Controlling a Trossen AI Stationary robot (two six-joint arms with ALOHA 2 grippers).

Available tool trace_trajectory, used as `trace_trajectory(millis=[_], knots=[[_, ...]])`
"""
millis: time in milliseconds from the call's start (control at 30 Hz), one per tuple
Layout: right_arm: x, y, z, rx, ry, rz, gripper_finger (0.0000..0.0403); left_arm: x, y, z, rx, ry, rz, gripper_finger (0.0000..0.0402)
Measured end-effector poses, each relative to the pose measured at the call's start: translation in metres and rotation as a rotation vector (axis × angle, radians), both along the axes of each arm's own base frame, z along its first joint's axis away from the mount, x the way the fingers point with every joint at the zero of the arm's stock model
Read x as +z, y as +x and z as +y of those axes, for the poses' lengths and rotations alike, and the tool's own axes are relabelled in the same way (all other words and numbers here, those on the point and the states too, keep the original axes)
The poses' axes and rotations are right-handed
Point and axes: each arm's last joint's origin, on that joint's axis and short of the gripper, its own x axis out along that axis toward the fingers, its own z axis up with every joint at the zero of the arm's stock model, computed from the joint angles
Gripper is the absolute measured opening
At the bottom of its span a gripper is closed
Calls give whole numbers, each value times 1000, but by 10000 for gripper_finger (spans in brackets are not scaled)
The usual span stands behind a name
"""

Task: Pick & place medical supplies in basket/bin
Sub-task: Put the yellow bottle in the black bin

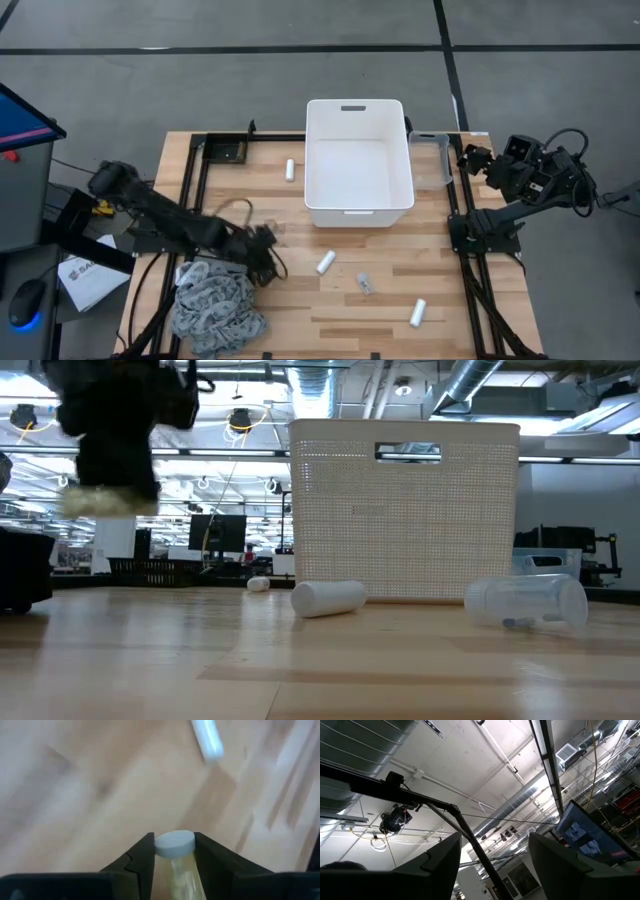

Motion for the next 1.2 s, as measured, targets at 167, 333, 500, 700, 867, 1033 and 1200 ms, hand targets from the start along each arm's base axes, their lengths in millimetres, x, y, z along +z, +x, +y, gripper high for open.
trace_trajectory(millis=[167, 333, 500, 700, 867, 1033, 1200], knots=[[0, 0, 0, -4, -5, 0, 227, 37, -24, 47, 243, 141, -122, 117], [0, 0, 0, -20, -23, 0, 227, 59, -49, 100, 590, 341, -185, 117], [0, 0, 0, -27, -31, 0, 227, 62, -65, 150, 757, 480, -66, 117], [0, 0, 0, -32, -34, -1, 227, 50, -79, 217, 877, 562, 162, 117], [0, 0, 0, -34, -35, -1, 227, 30, -90, 263, 918, 535, 300, 117], [0, 0, 0, -51, -53, 0, 227, 12, -89, 299, 904, 546, 311, 117], [0, 0, 0, -68, -62, 1, 227, -7, -89, 315, 884, 518, 365, 117]])
